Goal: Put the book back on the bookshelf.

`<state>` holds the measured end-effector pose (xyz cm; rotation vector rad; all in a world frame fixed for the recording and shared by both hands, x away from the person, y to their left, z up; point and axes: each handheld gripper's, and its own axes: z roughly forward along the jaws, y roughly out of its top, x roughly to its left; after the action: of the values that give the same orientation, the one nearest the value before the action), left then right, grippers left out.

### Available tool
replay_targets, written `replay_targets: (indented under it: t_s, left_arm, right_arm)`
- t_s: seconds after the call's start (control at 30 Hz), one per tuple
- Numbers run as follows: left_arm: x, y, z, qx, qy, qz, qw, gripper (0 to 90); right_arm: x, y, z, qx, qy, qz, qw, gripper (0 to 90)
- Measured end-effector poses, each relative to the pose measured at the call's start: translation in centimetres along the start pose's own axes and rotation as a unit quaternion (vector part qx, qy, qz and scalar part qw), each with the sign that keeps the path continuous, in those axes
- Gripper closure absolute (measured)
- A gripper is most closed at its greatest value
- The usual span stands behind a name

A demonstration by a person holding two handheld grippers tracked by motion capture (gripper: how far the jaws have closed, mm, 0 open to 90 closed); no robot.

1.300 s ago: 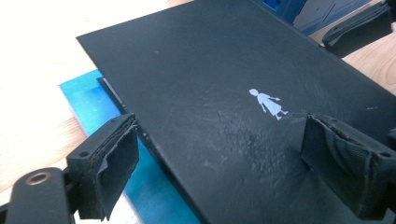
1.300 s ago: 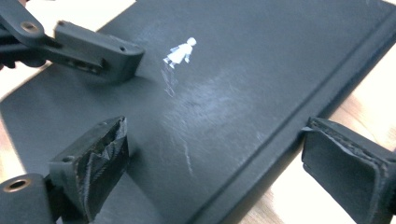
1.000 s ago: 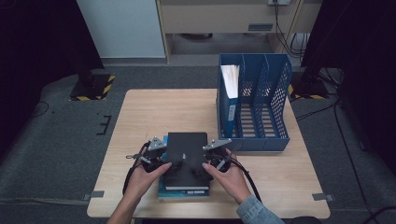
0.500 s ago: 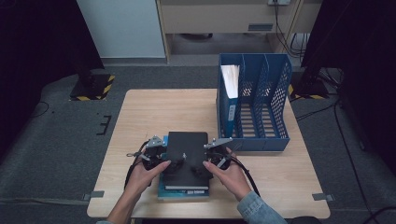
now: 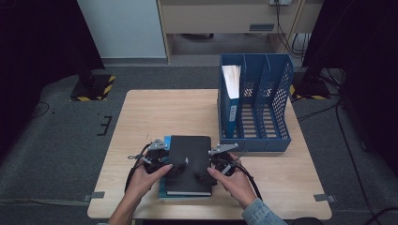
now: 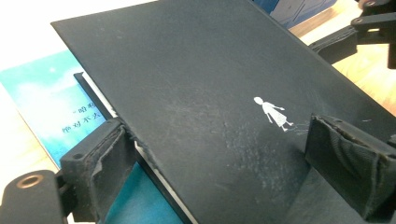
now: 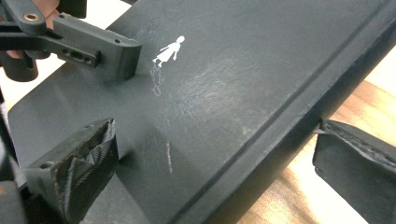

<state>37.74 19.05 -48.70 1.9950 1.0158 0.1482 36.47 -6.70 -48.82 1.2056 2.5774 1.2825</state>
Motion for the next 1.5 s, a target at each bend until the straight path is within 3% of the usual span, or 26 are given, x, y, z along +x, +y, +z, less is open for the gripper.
replay_targets:
  t_s: [0.4,0.87,1.5]
  left_arm:
    - [0.8,0.3,0.8,0.004,-0.018,-0.007,0.9998,4.0]
    - [1.5,0.5,1.0,0.004,-0.030,-0.004,0.9995,3.3]
    - [2.0,0.6,0.8,0.006,-0.041,-0.005,0.9991,7.4]
  right_arm:
    - [-2.1,0.0,0.8,0.002,0.050,0.051,0.9974,0.1]
    - [-3.1,0.5,1.2,0.018,0.073,0.063,0.9952,0.0]
    - [-4.0,0.5,1.8,0.020,0.097,0.087,0.9912,0.0]
